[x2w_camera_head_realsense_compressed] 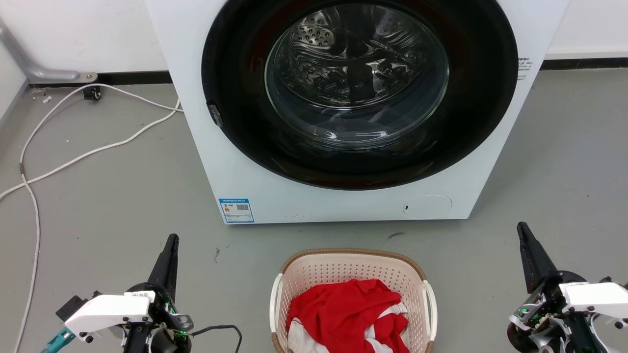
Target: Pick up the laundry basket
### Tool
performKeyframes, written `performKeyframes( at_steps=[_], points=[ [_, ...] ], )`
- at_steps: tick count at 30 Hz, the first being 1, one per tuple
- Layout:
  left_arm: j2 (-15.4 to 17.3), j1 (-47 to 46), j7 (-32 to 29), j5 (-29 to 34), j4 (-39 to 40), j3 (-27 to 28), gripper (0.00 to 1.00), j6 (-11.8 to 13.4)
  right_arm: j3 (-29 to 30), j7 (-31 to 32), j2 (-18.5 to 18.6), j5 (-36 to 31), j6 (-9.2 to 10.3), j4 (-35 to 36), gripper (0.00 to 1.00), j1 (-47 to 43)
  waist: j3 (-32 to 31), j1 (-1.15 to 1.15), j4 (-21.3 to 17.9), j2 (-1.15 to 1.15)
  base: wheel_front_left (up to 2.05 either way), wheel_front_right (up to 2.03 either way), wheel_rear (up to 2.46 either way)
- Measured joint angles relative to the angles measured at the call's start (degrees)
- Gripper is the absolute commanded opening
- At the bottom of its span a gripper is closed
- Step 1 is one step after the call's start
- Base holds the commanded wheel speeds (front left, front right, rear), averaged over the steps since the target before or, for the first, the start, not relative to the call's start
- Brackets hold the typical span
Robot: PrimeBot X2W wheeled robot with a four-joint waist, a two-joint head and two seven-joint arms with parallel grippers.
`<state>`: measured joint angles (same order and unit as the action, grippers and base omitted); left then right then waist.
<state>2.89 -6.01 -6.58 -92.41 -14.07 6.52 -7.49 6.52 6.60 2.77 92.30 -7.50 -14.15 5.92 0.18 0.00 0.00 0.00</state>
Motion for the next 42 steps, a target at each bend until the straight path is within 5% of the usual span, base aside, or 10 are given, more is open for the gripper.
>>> performKeyframes(
  at_steps=[21, 22, 33, 42],
  points=[
    [0.00, 0.00, 0.00, 0.00, 0.00, 0.00, 0.00, -0.01, 0.00, 0.00, 0.00, 0.00, 0.00, 0.00, 0.00, 0.00, 0.00, 0.00, 0.00, 0.00, 0.00, 0.00, 0.00],
    [0.00, 0.00, 0.00, 0.00, 0.00, 0.00, 1.00, 0.00, 0.00, 0.00, 0.00, 0.00, 0.00, 0.00, 1.00, 0.00, 0.00, 0.00, 0.00, 0.00, 0.00, 0.00, 0.00],
    [-0.31, 2.05, 1.92, 2.21, -0.92, -0.48, 1.00, 0.03, -0.52, -1.90, -0.18, -2.41, 0.01, -1.82, 1.00, -2.07, 0.11, 0.00, 0.02, 0.00, 0.00, 0.00, 0.00],
    [-0.30, 2.05, 4.31, 12.34, 1.24, -0.47, 1.00, 0.29, -1.52, -4.33, -0.18, -14.43, 0.01, 1.24, 1.00, -2.09, 0.33, 0.00, 0.09, 0.00, 0.00, 0.00, 0.00]
  ],
)
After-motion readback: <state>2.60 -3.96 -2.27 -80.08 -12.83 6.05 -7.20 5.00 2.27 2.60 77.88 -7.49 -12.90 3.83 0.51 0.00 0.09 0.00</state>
